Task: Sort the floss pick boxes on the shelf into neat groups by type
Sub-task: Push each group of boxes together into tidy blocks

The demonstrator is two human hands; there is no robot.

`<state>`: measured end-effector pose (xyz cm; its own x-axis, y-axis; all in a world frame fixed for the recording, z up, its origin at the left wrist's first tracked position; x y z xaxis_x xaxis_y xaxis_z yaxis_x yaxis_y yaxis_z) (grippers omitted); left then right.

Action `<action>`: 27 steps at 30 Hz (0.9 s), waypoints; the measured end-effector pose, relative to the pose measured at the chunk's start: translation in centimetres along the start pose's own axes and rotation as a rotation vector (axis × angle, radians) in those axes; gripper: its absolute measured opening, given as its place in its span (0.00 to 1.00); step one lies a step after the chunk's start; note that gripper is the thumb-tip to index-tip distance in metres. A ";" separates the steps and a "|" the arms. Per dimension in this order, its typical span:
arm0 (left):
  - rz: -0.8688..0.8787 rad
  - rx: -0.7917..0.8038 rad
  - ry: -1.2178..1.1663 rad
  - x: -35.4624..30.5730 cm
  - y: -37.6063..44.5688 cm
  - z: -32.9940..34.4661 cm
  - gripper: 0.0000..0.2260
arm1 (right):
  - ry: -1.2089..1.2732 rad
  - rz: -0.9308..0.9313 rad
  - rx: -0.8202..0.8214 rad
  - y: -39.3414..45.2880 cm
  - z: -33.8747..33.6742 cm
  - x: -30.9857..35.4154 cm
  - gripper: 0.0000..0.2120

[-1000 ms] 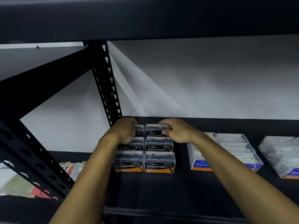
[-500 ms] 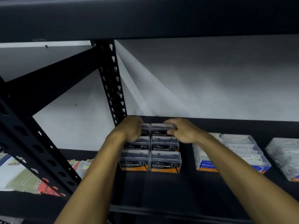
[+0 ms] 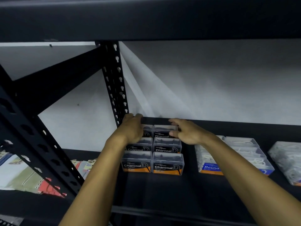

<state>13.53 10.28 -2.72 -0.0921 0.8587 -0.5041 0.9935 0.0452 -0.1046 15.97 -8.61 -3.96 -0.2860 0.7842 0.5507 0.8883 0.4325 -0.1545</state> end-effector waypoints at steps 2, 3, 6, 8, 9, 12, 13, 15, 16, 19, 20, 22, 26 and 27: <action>0.045 -0.112 -0.004 -0.4 -1.5 -0.9 0.20 | -0.047 -0.046 -0.135 -0.7 -1.1 0.3 0.25; 0.081 -0.165 0.000 -0.8 -2.6 -1.4 0.18 | -0.093 -0.091 -0.228 -1.3 -1.7 0.6 0.23; 0.133 -0.136 0.149 -1.9 -5.5 -1.8 0.18 | -0.216 -0.266 -0.375 -3.5 -2.0 2.4 0.17; 0.100 -0.029 0.251 -1.5 -6.0 -1.5 0.20 | -0.300 -0.335 -0.327 -4.2 -1.3 3.1 0.16; 0.078 0.012 0.274 -1.2 -5.8 -1.4 0.21 | -0.339 -0.342 -0.285 -4.2 -1.0 3.3 0.18; 0.069 0.052 0.304 -0.7 -5.4 -0.9 0.19 | -0.440 -0.326 -0.183 -4.0 -0.3 3.4 0.21; 0.077 0.040 0.312 -0.6 -5.3 -0.8 0.18 | -0.464 -0.329 -0.163 -3.9 -0.1 3.5 0.22; 0.101 0.004 0.302 -0.3 -5.1 -0.6 0.17 | -0.486 -0.346 -0.142 -3.9 0.2 3.7 0.22; 0.118 -0.015 0.295 -0.3 -5.1 -0.6 0.16 | -0.497 -0.356 -0.137 -3.9 0.3 3.8 0.22; 0.173 -0.063 0.296 -0.3 -5.1 -0.5 0.16 | -0.560 -0.371 -0.109 -3.9 0.6 4.0 0.22; 0.185 -0.077 0.299 -0.3 -5.1 -0.5 0.16 | -0.576 -0.370 -0.102 -3.9 0.7 3.9 0.23; 0.198 -0.105 0.298 -0.2 -5.2 -0.5 0.16 | -0.582 -0.368 -0.105 -3.8 0.9 3.9 0.23; 0.213 -0.156 0.291 -0.2 -5.3 -0.5 0.17 | -0.594 -0.383 -0.142 -3.8 0.9 4.1 0.22; 0.216 -0.168 0.293 -0.2 -5.3 -0.5 0.17 | -0.597 -0.382 -0.148 -3.8 0.9 4.2 0.21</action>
<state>8.31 10.14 -1.60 0.1185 0.9657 -0.2309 0.9873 -0.0898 0.1309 11.08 -6.60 -1.82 -0.6964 0.7177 -0.0048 0.7141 0.6935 0.0952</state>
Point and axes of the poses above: each hand's wrist, its own y-axis towards the middle knuckle, its own z-axis out of the palm, x = y × z, the point moved 7 cm from there along y, towards the middle knuckle, and after that the axes turned 5 degrees about -y, right-handed, at the moved point
